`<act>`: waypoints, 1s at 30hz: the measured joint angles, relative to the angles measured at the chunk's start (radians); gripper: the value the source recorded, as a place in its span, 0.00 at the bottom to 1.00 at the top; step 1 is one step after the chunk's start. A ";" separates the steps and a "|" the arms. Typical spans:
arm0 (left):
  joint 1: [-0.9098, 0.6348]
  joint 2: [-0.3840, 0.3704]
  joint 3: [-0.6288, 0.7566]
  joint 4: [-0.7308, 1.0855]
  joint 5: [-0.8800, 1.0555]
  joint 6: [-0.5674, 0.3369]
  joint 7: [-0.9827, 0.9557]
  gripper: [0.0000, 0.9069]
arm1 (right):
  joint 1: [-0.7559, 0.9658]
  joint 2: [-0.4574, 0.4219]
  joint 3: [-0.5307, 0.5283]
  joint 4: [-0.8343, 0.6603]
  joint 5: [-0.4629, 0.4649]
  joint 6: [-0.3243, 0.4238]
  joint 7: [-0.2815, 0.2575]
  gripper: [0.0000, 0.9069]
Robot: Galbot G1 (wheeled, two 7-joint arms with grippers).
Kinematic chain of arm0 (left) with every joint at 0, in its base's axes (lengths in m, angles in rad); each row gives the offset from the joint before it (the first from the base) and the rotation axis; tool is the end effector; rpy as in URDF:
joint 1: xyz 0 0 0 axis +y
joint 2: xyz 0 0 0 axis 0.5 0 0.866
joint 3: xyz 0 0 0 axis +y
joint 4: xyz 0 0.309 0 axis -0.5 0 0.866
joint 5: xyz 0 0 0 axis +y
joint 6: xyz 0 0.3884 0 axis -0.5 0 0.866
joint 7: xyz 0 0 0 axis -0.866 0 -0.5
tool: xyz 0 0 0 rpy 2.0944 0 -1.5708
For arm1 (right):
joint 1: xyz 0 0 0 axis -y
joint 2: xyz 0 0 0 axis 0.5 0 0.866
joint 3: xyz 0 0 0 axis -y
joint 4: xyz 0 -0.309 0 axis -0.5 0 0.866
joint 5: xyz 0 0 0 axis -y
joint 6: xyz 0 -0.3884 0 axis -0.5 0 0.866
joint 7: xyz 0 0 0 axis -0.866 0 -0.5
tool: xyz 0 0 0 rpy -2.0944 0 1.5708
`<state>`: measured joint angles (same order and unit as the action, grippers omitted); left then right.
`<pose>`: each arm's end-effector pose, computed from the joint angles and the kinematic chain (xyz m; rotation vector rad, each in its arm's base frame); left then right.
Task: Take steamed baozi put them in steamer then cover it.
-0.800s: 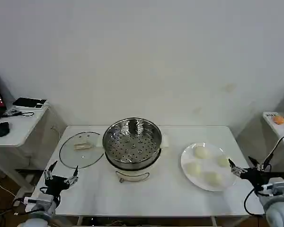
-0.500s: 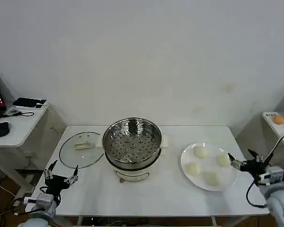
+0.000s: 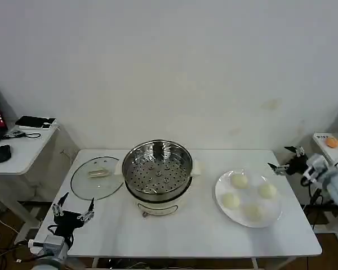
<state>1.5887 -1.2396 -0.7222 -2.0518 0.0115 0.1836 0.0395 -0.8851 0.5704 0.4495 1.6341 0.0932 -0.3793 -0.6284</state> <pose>0.2376 0.1063 -0.2598 0.0109 -2.8713 -0.5688 0.4102 -0.2239 -0.1130 0.5790 -2.4123 1.0643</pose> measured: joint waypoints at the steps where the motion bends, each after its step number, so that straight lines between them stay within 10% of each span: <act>1: 0.002 -0.001 0.000 -0.003 0.000 -0.001 0.000 1.00 | 0.031 -0.008 -0.026 -0.015 -0.022 0.011 -0.038 1.00; 15: 0.005 -0.013 0.011 -0.030 -0.018 0.009 0.012 1.00 | 0.428 0.034 -0.389 -0.250 -0.380 0.207 -0.444 1.00; 30: 0.007 -0.009 -0.016 -0.013 -0.027 0.011 0.012 1.00 | 0.594 0.273 -0.542 -0.523 -0.643 0.345 -0.537 1.00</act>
<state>1.5955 -1.2482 -0.7382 -2.0649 -0.0160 0.1945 0.0516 -0.2913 0.8434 -0.0929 1.1109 -0.5499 -0.0341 -1.1651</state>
